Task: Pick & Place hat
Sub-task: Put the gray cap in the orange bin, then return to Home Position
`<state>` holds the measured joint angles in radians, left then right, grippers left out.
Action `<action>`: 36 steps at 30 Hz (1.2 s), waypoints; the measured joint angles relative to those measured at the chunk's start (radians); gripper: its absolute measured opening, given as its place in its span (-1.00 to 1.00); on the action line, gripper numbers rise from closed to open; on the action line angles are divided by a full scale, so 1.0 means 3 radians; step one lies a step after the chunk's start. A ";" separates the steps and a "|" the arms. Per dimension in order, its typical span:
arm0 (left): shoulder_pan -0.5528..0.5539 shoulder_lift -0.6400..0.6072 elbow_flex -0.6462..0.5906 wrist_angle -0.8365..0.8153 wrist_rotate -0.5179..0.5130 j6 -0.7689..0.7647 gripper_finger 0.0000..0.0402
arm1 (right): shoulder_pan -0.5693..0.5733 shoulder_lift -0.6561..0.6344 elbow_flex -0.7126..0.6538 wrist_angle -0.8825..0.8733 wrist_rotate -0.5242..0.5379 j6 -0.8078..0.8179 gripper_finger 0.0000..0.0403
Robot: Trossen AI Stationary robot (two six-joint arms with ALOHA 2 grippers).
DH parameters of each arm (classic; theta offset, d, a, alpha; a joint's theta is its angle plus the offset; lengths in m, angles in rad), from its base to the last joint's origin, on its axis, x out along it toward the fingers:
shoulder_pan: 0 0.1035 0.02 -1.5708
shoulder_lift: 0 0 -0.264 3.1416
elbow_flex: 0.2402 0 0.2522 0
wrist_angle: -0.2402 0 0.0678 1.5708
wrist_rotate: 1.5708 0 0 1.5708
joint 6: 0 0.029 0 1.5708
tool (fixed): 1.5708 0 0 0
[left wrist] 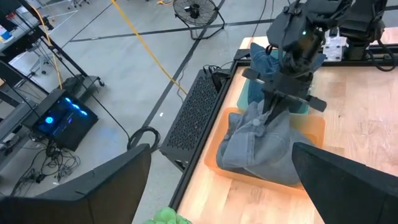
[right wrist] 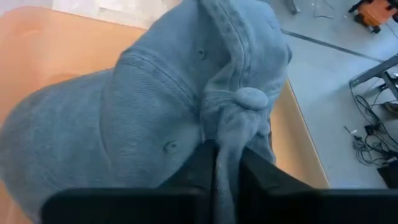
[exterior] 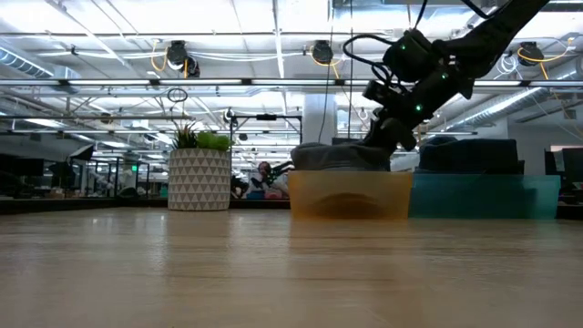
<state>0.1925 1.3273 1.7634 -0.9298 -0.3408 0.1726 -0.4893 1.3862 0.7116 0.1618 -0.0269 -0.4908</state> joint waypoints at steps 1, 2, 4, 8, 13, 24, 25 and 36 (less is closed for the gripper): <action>0.0000 0.0000 0.0000 0.0001 0.0000 -0.0008 0.99 | -0.0007 -0.0001 -0.0010 0.0010 -0.0001 -0.0001 -0.80; 0.0000 0.0000 0.0000 0.0001 0.0000 -0.0012 0.99 | -0.0009 -0.0003 -0.0017 0.0015 -0.0001 -0.0010 -0.74; 0.0000 0.0000 -0.0001 0.0001 0.0000 -0.0030 0.99 | -0.0009 -0.0015 -0.0021 0.0057 0.0004 -0.0066 -0.59; 0.0000 0.0000 0.0000 0.0006 0.0002 -0.0084 0.99 | 0.0012 -0.0059 -0.0025 0.0490 0.0003 -0.0188 -0.27; 0.0000 0.0000 0.0000 0.0008 0.0034 -0.0240 0.99 | 0.0016 -0.0117 -0.0025 0.0719 0.0102 -0.0216 0.06; 0.0428 -0.0210 -0.0003 0.0312 0.0962 -0.0382 0.99 | 0.0107 -0.0560 -0.0025 0.1166 0.0077 0.1007 0.34; 0.0496 -0.0242 -0.0003 0.0298 0.1006 -0.0409 0.99 | 0.0112 -0.0651 -0.0025 0.1164 0.0076 0.1139 0.34; 0.0861 -0.0759 -0.0345 0.0314 0.1827 0.0091 0.99 | 0.0112 -0.1747 -0.0021 0.0943 -0.0363 0.2120 0.34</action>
<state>0.4507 1.0996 1.6598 -0.8357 0.2073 0.1998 -0.4558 0.8621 0.7053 0.4446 -0.1358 0.1452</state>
